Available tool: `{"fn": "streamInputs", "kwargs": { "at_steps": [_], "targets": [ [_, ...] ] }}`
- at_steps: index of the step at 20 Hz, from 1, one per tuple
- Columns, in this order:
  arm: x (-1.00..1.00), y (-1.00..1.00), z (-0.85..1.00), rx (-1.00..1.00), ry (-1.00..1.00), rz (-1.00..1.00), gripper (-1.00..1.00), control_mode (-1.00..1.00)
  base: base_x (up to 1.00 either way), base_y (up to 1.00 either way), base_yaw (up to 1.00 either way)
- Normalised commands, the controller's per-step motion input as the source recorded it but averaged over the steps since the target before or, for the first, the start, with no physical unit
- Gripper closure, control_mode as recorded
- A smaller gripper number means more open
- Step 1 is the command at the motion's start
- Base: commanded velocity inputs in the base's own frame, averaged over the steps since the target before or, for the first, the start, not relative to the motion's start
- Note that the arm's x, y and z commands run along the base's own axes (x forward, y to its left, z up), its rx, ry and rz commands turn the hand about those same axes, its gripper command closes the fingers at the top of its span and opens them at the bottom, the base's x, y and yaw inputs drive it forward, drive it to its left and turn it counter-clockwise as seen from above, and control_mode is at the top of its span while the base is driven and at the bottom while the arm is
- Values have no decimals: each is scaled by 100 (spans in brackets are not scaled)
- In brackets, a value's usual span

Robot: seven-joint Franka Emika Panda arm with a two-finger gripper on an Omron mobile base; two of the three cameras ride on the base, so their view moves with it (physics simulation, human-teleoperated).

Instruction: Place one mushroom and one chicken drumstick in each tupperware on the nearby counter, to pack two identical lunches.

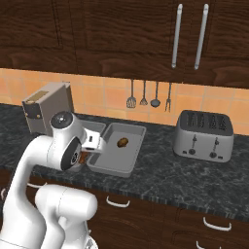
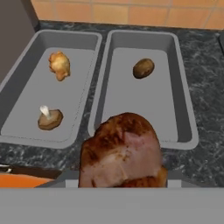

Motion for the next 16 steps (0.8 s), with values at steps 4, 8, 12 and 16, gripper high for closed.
{"fn": "streamInputs", "kwargs": {
  "at_steps": [4, 8, 12, 16],
  "targets": [
    [48, -21, -26, 0, 8, 0, 100, -100, 0, 0, 0],
    [57, -11, -27, 0, 9, 0, 100, -100, 0, 0, 0],
    [55, -17, -30, 0, 5, 0, 100, -100, 0, 0, 0],
    [51, -18, -44, 0, 11, 2, 100, -100, 0, 0, 0]
  ]
}}
